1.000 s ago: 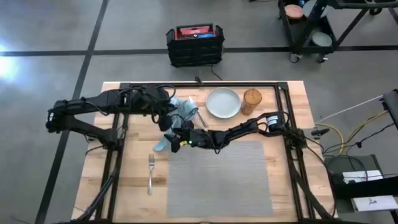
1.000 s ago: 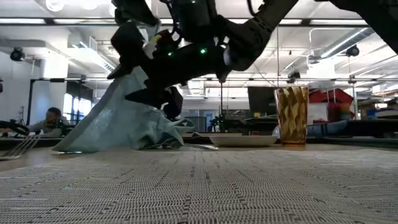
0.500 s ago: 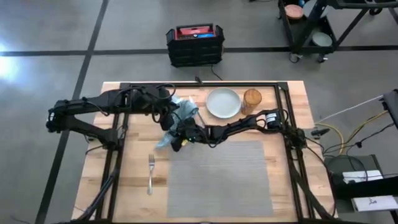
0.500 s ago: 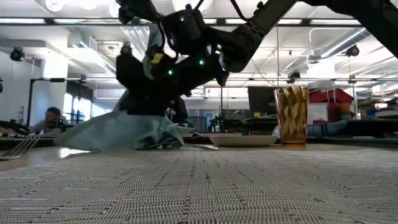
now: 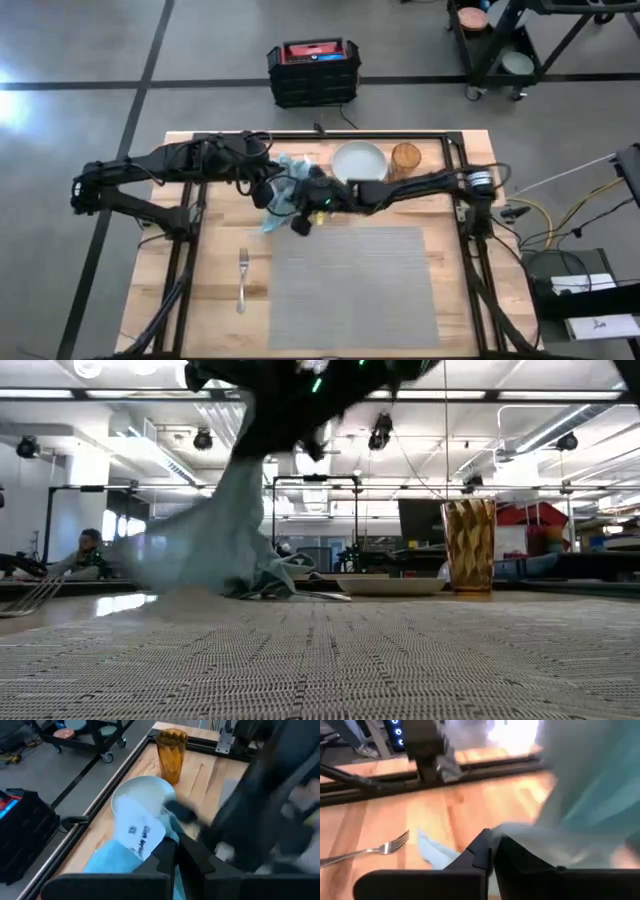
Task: Set table place
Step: Fold the blue napkin on the gray placemat
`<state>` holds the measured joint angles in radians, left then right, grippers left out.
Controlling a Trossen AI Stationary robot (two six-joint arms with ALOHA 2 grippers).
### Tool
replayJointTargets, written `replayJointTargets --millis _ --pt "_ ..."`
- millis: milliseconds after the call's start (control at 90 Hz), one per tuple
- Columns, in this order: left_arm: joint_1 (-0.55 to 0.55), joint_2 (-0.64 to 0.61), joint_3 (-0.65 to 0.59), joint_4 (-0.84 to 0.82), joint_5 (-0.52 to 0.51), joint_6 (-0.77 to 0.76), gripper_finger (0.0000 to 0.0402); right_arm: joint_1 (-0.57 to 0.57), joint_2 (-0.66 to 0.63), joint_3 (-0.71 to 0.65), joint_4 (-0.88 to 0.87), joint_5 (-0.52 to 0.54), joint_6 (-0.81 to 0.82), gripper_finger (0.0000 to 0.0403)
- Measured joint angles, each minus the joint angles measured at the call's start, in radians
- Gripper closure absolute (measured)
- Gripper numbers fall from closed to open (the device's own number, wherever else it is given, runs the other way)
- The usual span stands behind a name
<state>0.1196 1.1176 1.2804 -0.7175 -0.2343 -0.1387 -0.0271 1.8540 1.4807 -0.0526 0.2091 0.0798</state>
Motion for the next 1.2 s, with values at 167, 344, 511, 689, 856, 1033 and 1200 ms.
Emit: replayJointTargets --millis 167,344,511,689,856,1033,1200 --pt "0.000 -0.002 0.000 -0.002 -0.011 0.000 0.0402 -0.014 -0.117 -0.001 -0.182 -0.004 0.016 0.0402" --pt "0.000 0.006 0.000 -0.003 -0.010 0.000 0.0402 -0.010 -0.169 -0.002 -0.455 -0.010 -0.029 0.0389" --pt "0.000 0.011 0.000 0.004 -0.011 0.008 0.0402 -0.010 -0.180 -0.005 -0.649 -0.007 0.006 0.0349" --pt "0.000 0.011 0.000 0.006 -0.011 0.008 0.0402 -0.011 -0.160 -0.035 -0.733 -0.052 0.049 0.0283" --pt "0.000 0.016 0.000 0.009 -0.011 0.006 0.0402 -0.003 -0.183 -0.036 -0.871 -0.097 0.107 0.0235" --pt "0.000 0.032 0.000 0.010 -0.011 0.011 0.0402 0.054 -0.226 -0.079 -0.844 -0.094 0.196 0.0211" --pt "0.000 0.049 0.000 -0.005 -0.010 0.016 0.0402 0.131 -0.231 -0.213 -0.713 -0.055 0.311 0.0202"
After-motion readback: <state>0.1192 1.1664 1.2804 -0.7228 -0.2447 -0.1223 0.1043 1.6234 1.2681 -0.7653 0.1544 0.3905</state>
